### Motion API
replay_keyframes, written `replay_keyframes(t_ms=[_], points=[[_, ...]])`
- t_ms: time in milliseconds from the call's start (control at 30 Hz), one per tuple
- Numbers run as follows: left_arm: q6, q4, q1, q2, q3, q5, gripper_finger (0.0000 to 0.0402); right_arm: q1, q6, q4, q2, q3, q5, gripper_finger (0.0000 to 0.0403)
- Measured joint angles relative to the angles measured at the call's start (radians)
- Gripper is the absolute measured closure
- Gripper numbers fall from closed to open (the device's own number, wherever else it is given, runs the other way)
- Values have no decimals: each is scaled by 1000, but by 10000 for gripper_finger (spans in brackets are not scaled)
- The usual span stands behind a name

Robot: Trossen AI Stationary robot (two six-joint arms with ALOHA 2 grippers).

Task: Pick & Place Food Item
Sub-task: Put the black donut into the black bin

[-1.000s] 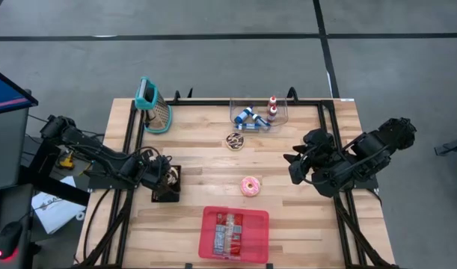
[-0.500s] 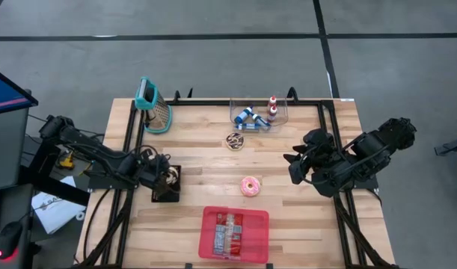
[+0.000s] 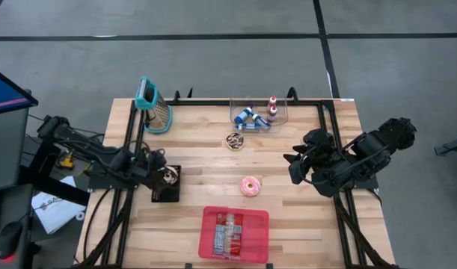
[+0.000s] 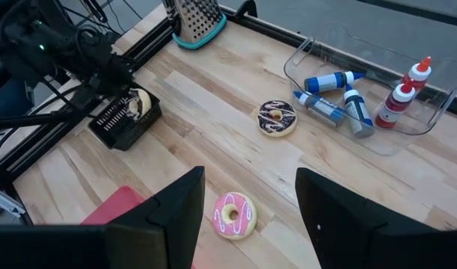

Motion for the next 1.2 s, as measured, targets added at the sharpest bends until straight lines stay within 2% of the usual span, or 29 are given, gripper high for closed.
replay_keyframes(t_ms=[133, 300, 433, 500, 600, 700, 767, 867, 1000, 1200], points=[[9, 88, 0, -68, 0, 0, 266, 0, 0, 0, 0, 0, 0, 201], [170, 431, 15, -127, 0, 2, 266, 0, 0, 0, 0, 0, 1, 201], [335, 760, 104, -72, 3, 41, 266, 0, -7, 0, 0, 0, 1, 201], [361, 821, 198, -4, 28, 139, 266, 0, -12, 0, 0, 0, 2, 201], [405, 824, 348, 147, 111, 356, 266, 0, -29, 0, 0, 0, 3, 201], [491, 825, 454, 320, 231, 474, 263, 0, -38, 0, 0, 0, 4, 201], [535, 824, 508, 425, 321, 469, 256, 0, -38, 0, 0, 0, 4, 201], [546, 774, 590, 565, 446, 404, 241, 0, -43, 0, 0, 0, 4, 201], [466, 648, 687, 745, 578, 378, 217, 7, -43, 0, 0, 0, 5, 201], [436, 579, 722, 909, 680, 380, 198, 22, -34, 0, 0, 0, 30, 201]])
